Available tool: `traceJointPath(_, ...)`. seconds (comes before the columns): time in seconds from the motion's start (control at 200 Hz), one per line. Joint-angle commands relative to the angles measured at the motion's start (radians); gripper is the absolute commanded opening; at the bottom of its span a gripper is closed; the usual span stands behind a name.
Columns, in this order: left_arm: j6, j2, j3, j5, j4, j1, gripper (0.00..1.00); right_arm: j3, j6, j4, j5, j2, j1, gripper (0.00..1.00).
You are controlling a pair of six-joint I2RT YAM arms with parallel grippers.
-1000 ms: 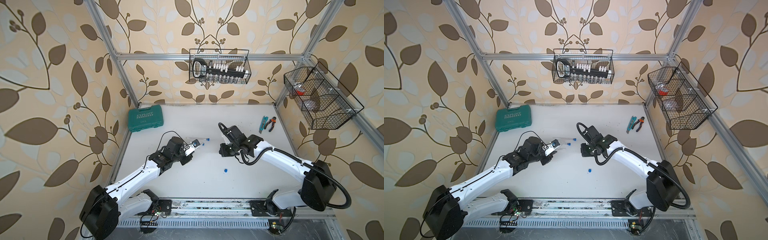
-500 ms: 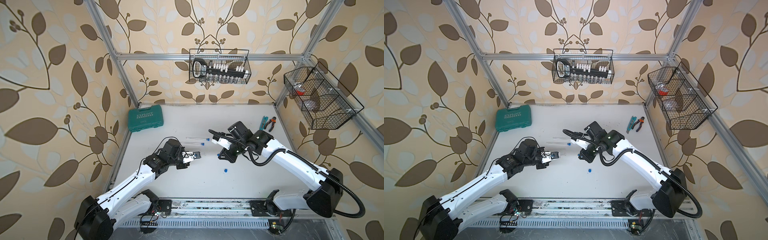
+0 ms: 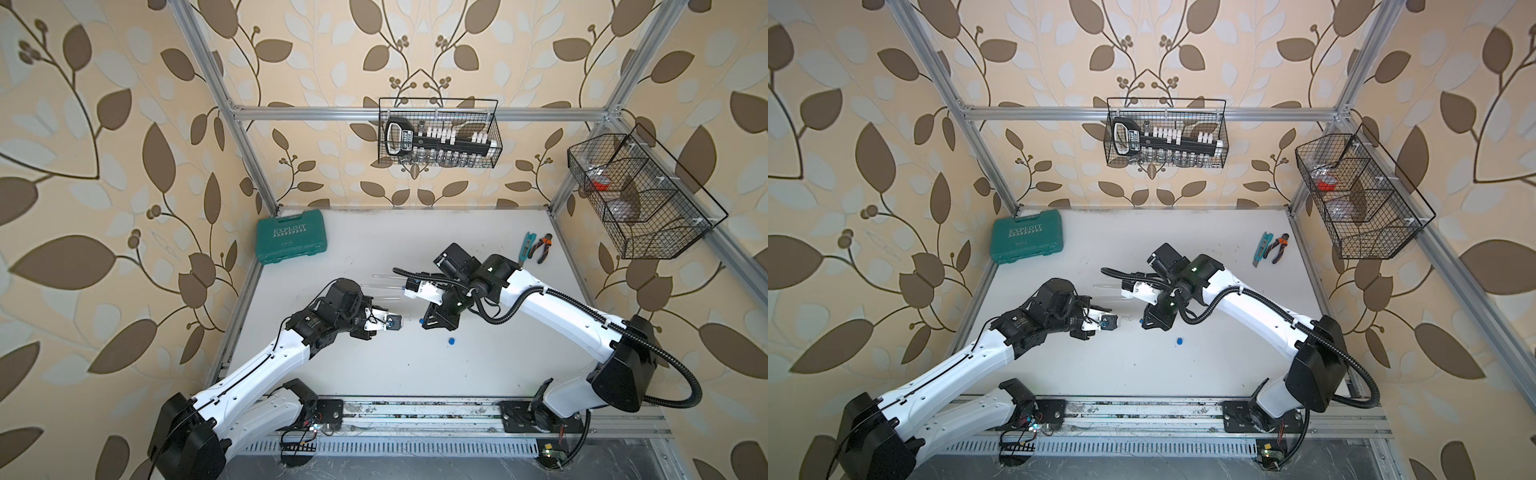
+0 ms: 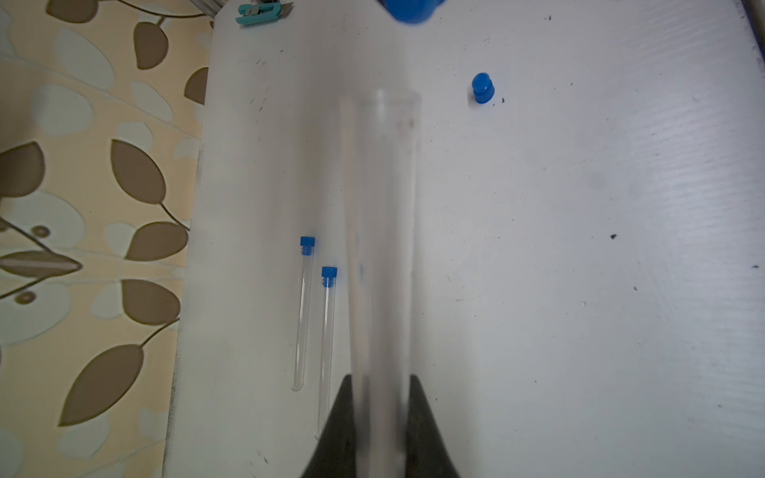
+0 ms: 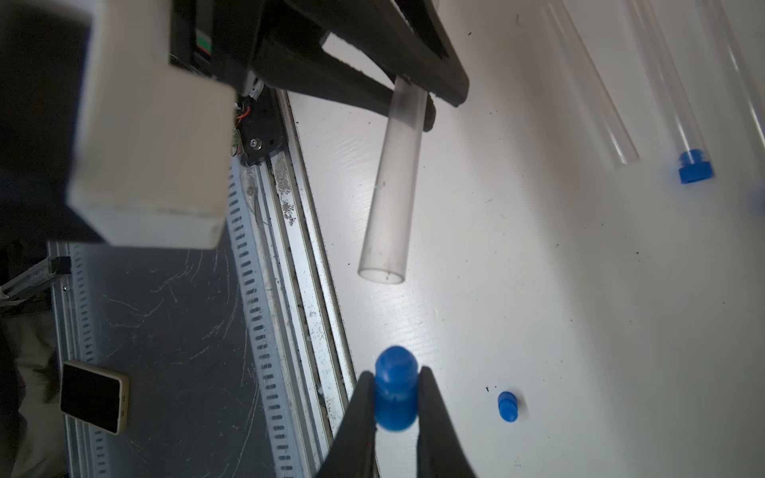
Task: Insert stoppers into test tubes
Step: Insert the stopper into the test tube.
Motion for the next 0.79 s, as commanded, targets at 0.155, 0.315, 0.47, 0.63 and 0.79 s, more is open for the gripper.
traceJointPath(0.155,0.058,0.004,-0.002,-0.028,0.047,-0.027,0.00,0.062,-0.009,-0.008,-0.061,0.038,0.018,0.14)
traceJointPath(0.315,0.067,0.007,0.002,-0.031,0.053,-0.030,0.00,0.071,0.000,0.004,-0.061,0.052,0.020,0.13)
traceJointPath(0.47,0.079,0.004,0.002,-0.027,0.053,-0.036,0.00,0.071,0.004,0.008,-0.060,0.061,0.021,0.12)
traceJointPath(0.63,0.085,0.003,0.005,-0.019,0.051,-0.039,0.00,0.073,0.005,0.012,-0.059,0.070,0.021,0.12)
traceJointPath(0.79,0.095,0.003,0.007,-0.020,0.053,-0.050,0.00,0.079,0.008,0.006,-0.057,0.085,0.025,0.11)
